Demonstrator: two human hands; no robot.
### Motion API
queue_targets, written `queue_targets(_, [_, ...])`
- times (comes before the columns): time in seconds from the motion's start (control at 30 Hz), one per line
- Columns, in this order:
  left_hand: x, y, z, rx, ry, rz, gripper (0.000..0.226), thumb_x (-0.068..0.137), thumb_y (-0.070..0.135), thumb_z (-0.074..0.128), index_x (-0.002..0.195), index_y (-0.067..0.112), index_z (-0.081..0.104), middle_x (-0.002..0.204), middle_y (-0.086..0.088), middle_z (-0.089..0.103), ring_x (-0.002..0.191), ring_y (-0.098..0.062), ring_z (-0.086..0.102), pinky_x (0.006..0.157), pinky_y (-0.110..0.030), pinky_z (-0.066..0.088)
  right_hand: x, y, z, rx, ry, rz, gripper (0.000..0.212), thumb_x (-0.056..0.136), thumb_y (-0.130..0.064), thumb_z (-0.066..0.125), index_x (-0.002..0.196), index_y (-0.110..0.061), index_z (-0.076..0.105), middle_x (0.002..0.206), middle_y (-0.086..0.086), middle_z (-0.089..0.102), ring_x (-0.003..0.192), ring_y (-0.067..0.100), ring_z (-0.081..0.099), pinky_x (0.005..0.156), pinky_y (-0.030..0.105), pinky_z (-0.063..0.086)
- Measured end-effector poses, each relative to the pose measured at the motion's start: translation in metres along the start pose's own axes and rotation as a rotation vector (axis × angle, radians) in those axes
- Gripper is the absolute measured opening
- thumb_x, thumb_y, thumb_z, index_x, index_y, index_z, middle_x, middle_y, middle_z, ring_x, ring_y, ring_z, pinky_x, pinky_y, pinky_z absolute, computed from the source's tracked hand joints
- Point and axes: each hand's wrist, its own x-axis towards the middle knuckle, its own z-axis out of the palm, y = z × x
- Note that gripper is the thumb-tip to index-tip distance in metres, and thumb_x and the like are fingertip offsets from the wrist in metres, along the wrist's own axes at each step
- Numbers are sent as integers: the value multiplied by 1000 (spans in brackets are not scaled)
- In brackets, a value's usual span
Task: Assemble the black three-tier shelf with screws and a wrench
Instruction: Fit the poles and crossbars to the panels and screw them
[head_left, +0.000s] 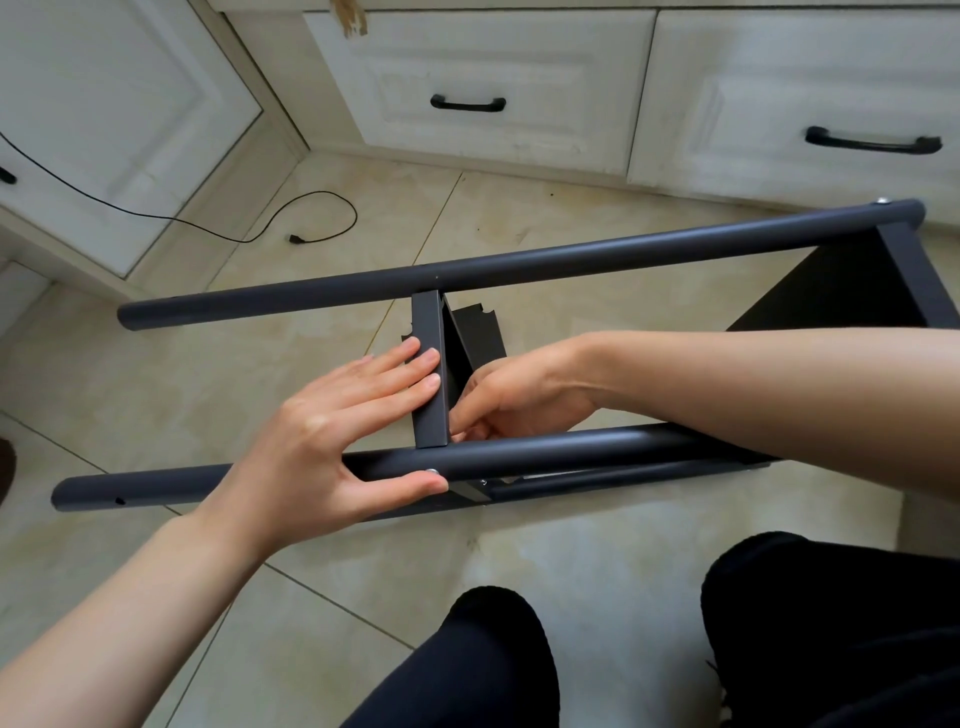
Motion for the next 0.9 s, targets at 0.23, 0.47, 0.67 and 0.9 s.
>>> queue_targets(0.23, [2, 4, -2, 16, -11, -10, 73, 80, 51, 74, 134, 3, 61, 147, -6, 53, 142, -21, 45, 112, -49, 43, -3, -5, 4, 8, -12, 19, 16, 101, -10, 44, 96, -7, 59, 77, 4, 60, 72, 14, 56, 76, 26, 44])
queue_targets(0.47, [1, 18, -9, 29, -76, -124, 75, 80, 48, 76, 140, 8, 57, 151, 1, 48, 145, -14, 39, 117, -45, 38, -15, -14, 16, -158, 209, -31, 23, 100, -9, 49, 79, -8, 58, 56, -2, 57, 49, 6, 52, 50, 16, 45])
queue_targets(0.67, [-11, 42, -9, 61, 1, -317, 65, 84, 45, 76, 140, 18, 59, 150, 14, 47, 137, -8, 48, 112, -37, 44, -48, -23, 26, -434, 358, -16, 24, 97, -24, 58, 102, -4, 71, 83, 6, 62, 76, 17, 54, 67, 26, 46])
queue_targets(0.9, [-31, 72, -5, 48, 263, -384, 26, 84, 20, 81, 107, 9, 77, 101, 0, 76, 93, -17, 72, 86, -38, 58, -85, -12, 52, -946, 607, -110, 22, 95, -24, 60, 113, -21, 71, 100, -8, 68, 90, 10, 61, 82, 20, 43])
